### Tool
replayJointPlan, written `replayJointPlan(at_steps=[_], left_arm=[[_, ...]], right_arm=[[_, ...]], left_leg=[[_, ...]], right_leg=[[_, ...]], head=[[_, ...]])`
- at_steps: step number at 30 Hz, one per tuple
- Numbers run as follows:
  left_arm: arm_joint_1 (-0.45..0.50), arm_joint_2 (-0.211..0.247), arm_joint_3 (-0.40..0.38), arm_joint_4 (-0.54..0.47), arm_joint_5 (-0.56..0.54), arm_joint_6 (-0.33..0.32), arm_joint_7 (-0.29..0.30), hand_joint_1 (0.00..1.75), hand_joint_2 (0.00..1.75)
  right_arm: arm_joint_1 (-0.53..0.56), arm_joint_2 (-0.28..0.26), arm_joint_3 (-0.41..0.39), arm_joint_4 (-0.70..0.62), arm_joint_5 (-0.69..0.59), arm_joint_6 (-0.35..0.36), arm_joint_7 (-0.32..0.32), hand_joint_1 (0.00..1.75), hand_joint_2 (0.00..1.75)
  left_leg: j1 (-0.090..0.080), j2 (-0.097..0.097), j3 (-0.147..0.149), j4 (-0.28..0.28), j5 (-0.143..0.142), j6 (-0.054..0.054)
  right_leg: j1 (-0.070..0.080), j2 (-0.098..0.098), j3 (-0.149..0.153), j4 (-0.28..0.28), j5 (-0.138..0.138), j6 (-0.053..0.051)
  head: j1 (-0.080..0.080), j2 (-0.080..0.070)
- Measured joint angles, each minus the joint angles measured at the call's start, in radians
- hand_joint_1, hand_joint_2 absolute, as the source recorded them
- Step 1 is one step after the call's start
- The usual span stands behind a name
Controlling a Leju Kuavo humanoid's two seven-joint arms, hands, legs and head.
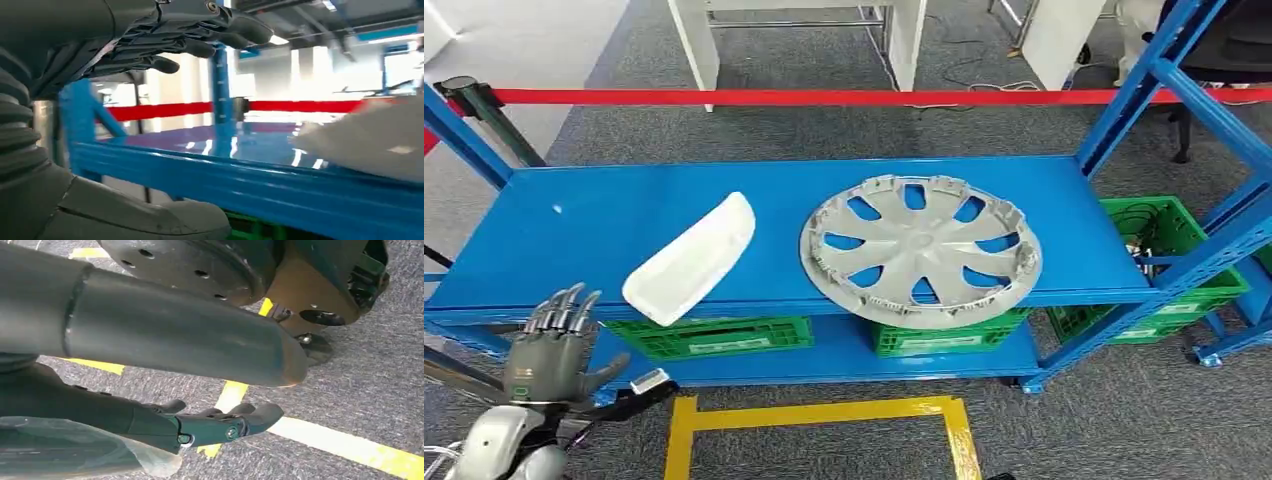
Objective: Take the parts from the cabinet and place them on the table.
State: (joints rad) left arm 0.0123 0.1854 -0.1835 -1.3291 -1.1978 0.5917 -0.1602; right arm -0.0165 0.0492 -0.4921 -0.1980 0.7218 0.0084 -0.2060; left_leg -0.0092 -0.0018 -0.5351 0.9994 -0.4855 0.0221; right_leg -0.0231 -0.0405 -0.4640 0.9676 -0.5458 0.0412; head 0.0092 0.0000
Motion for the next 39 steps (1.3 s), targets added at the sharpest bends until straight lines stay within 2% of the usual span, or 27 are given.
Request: replayJointPlan(at_steps=[7, 12, 21, 32, 39], left_arm=[[-0.010, 0.000, -0.043, 0.010, -0.023, -0.003, 0.004, 0.00, 1.75], [-0.041, -0.001, -0.099, 0.030, -0.071, -0.027, 0.039, 0.00, 1.75], [-0.100, 0.003, -0.175, 0.079, -0.095, -0.040, 0.087, 0.00, 1.75], [-0.165, 0.031, -0.198, 0.139, -0.147, -0.062, 0.144, 0.00, 1.75], [-0.192, 0.047, -0.195, 0.182, -0.150, -0.062, 0.146, 0.00, 1.75]], right_arm=[[0.000, -0.003, 0.001, 0.000, 0.006, 0.000, 0.000, 0.00, 0.00], [-0.001, -0.004, 0.006, 0.000, 0.020, 0.001, 0.001, 0.00, 0.00], [-0.005, -0.005, 0.017, 0.000, 0.048, 0.001, 0.010, 0.00, 0.00], [-0.008, -0.012, 0.031, 0.000, 0.079, 0.007, 0.013, 0.00, 0.00], [-0.011, -0.015, 0.032, 0.000, 0.084, 0.008, 0.015, 0.00, 0.00]], left_leg=[[0.000, 0.000, 0.000, 0.000, 0.000, 0.000], [0.000, 0.000, 0.000, 0.000, 0.000, 0.000], [0.000, 0.000, 0.000, 0.000, 0.000, 0.000], [0.000, 0.000, 0.000, 0.000, 0.000, 0.000], [0.000, 0.000, 0.000, 0.000, 0.000, 0.000]], right_leg=[[0.000, 0.000, -0.003, 0.000, 0.000, 0.000], [0.000, 0.000, -0.002, 0.000, 0.000, 0.000], [0.000, 0.000, 0.000, 0.000, 0.000, 0.001], [0.000, 0.000, 0.001, 0.000, 0.000, 0.000], [0.000, 0.000, 0.000, 0.000, 0.000, 0.000]], head=[[0.000, 0.000], [0.000, 0.000], [0.000, 0.000], [0.000, 0.000], [0.000, 0.000]])
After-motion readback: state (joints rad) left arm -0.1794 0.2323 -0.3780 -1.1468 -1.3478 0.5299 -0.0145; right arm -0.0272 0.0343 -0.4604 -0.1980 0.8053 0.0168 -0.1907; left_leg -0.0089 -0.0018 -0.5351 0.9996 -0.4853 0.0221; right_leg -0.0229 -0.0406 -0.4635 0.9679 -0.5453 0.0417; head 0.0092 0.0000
